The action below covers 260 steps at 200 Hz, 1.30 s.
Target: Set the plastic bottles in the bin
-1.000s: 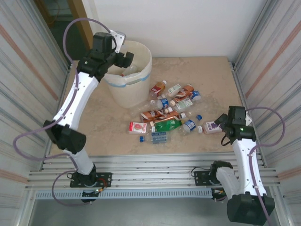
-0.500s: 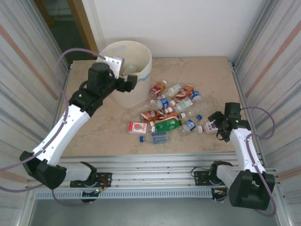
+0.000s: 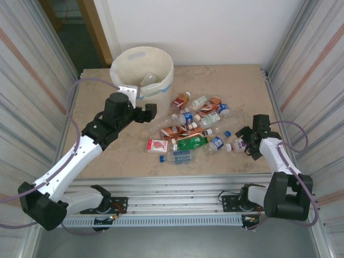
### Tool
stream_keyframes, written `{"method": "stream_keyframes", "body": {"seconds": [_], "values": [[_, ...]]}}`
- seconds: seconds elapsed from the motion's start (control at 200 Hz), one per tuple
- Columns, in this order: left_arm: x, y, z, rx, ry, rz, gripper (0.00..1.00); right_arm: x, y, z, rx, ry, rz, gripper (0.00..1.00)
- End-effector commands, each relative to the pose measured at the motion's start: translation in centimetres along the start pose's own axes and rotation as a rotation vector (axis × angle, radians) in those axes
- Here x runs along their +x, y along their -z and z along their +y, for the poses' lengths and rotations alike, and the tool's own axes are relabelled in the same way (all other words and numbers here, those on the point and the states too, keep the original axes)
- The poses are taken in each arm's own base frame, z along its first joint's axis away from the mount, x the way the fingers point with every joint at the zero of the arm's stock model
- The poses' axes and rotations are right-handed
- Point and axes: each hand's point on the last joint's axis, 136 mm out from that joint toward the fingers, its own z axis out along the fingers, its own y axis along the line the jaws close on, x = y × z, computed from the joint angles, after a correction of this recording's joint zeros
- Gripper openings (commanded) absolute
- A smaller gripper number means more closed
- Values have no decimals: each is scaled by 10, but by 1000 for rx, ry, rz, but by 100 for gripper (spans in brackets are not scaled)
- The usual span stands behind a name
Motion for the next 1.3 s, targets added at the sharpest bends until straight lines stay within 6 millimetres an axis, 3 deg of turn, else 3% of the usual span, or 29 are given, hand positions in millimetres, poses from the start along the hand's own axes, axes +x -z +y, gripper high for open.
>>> {"method": "stream_keyframes", "body": {"seconds": [0.0,0.381,0.766,1.072,1.297], "values": [[-12,9,0,4,43,-64,99,-9,-4,9,-6,-17,-22,98],[-6,12,5,-15,63,-66,99,-18,-24,14,31,-13,-23,100],[-3,10,5,-15,68,-58,99,-12,-46,9,77,-8,24,95],[-1,7,6,-19,70,-48,99,-8,-54,5,98,-11,41,84],[-2,8,6,-26,66,-51,99,-16,-46,10,77,-23,22,74]]}}
